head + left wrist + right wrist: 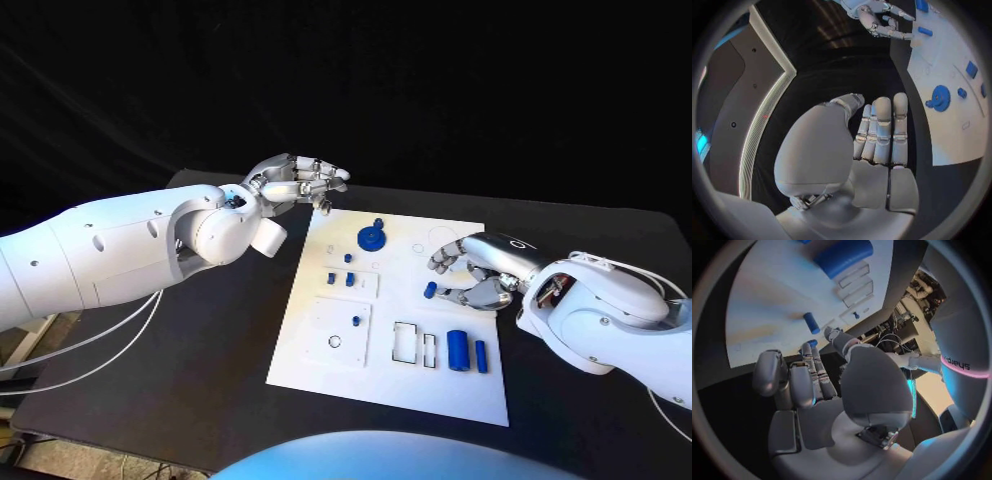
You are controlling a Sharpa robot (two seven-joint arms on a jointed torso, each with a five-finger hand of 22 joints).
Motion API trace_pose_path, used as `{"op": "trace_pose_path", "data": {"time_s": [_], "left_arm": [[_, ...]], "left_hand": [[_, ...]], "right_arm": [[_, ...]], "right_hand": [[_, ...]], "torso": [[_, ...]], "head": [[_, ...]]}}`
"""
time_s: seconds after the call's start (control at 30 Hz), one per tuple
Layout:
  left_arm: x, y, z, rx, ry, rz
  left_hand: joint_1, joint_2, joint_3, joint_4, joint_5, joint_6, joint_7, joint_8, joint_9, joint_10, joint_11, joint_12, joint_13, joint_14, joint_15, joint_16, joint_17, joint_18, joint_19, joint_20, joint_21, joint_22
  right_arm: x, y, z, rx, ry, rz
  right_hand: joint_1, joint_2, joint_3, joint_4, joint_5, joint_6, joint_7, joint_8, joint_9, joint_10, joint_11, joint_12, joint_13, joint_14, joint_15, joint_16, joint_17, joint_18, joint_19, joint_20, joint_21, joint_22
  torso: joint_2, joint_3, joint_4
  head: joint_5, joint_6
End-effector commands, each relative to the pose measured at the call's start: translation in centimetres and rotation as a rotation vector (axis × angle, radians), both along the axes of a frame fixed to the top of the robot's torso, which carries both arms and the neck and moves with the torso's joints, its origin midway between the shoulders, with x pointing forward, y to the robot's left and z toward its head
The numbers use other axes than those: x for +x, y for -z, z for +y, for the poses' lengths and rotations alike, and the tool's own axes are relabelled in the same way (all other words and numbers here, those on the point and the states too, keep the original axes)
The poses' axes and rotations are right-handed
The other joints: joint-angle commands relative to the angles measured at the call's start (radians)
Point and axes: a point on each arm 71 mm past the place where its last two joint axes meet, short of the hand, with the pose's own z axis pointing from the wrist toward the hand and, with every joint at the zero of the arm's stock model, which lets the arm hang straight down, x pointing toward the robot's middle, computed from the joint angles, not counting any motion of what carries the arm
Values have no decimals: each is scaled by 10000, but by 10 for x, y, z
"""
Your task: Assemble the parts on the task board
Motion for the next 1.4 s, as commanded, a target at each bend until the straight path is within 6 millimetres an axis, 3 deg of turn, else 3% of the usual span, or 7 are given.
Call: {"op": "trace_pose_path", "data": {"time_s": [0.03,0.53,0.67,1.23,1.33,1.4], "left_arm": [[-1,-1,-3,-103,231,-42],[-2,-1,-2,-75,239,-5],[-2,-1,-2,-70,245,6],[-3,-1,-1,-54,296,65],[-3,-1,-1,-51,301,74],[-3,-1,-1,-49,303,78]], "left_hand": [[67,26,0,-59,-4,-76,8,-42,-15,-28,17,-39,-9,11,89,-47,-15,136,76,17,-35,-17],[67,33,0,-64,-3,-78,10,-39,-15,-26,17,-37,-9,10,89,-46,-15,138,76,18,-37,-18],[67,33,0,-64,-3,-78,10,-39,-15,-26,17,-37,-9,10,89,-46,-15,138,76,18,-37,-18],[60,46,0,-63,-4,-80,12,-37,-16,-21,18,-32,-8,12,90,-43,-14,138,77,21,-39,-18],[60,46,0,-63,-4,-80,12,-37,-16,-21,18,-32,-8,12,90,-43,-14,138,77,21,-39,-18],[60,46,0,-63,-4,-80,12,-37,-16,-21,18,-32,-8,12,90,-43,-14,138,77,21,-39,-18]], "right_arm": [[1,7,-2,-897,-79,378],[4,17,9,-1066,-181,478],[4,20,13,-972,-203,473],[6,24,19,-838,-149,364],[6,24,19,-836,-117,320],[7,24,19,-832,-95,285]], "right_hand": [[135,21,-57,-18,-52,14,-29,5,10,1,-22,74,-11,29,-65,-47,4,16,-56,-20,-62,-12],[339,451,103,92,-131,380,9,175,34,404,-88,528,-28,138,-123,109,323,-71,209,-79,259,250],[338,500,158,123,-147,414,2,183,28,493,-100,580,-34,156,-131,142,392,-93,269,-85,348,319],[278,560,304,238,-135,514,-18,203,10,805,-144,717,-51,199,-164,226,539,-142,406,-111,554,483],[345,705,488,285,-190,792,-89,352,58,1075,-216,819,-45,224,-224,281,639,-176,501,-156,708,608],[394,849,643,321,-496,927,-129,440,90,1189,-254,842,-50,230,-260,298,661,-184,523,-187,741,643]], "torso": [[10,-6,-1],[11,-5,8],[18,-9,11],[8,-4,3],[6,-2,4],[6,-2,4]], "head": [[-9,16],[-46,3],[-92,-28],[-62,-2],[-63,-6],[-63,-6]]}}
